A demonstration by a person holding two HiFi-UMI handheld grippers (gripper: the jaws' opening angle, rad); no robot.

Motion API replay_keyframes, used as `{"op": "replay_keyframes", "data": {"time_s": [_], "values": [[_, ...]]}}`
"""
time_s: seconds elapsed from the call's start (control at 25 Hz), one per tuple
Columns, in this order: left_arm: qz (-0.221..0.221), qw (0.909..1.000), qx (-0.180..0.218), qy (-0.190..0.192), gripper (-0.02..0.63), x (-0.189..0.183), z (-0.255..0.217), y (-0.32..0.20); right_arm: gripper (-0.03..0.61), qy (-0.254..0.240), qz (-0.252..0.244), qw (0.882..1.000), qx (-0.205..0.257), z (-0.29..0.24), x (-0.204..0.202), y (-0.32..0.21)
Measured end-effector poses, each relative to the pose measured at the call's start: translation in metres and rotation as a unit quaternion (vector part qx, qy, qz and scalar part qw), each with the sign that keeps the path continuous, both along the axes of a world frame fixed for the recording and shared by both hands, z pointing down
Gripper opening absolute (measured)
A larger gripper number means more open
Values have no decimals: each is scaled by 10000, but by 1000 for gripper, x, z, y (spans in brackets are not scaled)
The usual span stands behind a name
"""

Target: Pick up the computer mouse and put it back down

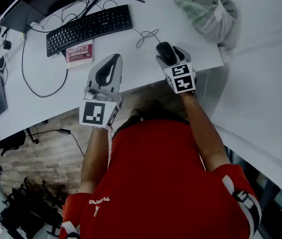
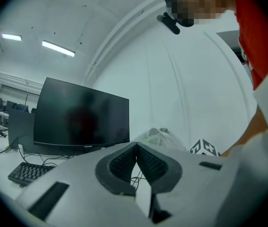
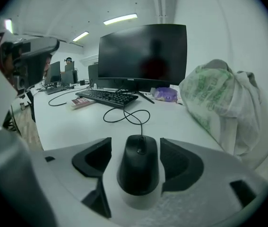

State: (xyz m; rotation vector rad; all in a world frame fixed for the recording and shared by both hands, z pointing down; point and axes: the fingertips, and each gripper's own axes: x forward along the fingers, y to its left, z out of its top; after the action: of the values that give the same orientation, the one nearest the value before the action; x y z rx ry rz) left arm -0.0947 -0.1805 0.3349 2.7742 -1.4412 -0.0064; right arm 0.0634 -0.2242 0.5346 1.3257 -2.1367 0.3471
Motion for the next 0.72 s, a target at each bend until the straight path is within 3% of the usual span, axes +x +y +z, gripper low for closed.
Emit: {"op": "replay_keyframes", "data": {"time_s": [0.36, 0.72], "values": [[-131, 9998, -118, -108, 9, -2, 7, -5, 324, -63, -18, 9989, -455, 25, 2, -10], [-173, 9996, -160, -155, 9, 0, 10, 4, 296, -49, -77, 9990, -428, 24, 2, -8]]}}
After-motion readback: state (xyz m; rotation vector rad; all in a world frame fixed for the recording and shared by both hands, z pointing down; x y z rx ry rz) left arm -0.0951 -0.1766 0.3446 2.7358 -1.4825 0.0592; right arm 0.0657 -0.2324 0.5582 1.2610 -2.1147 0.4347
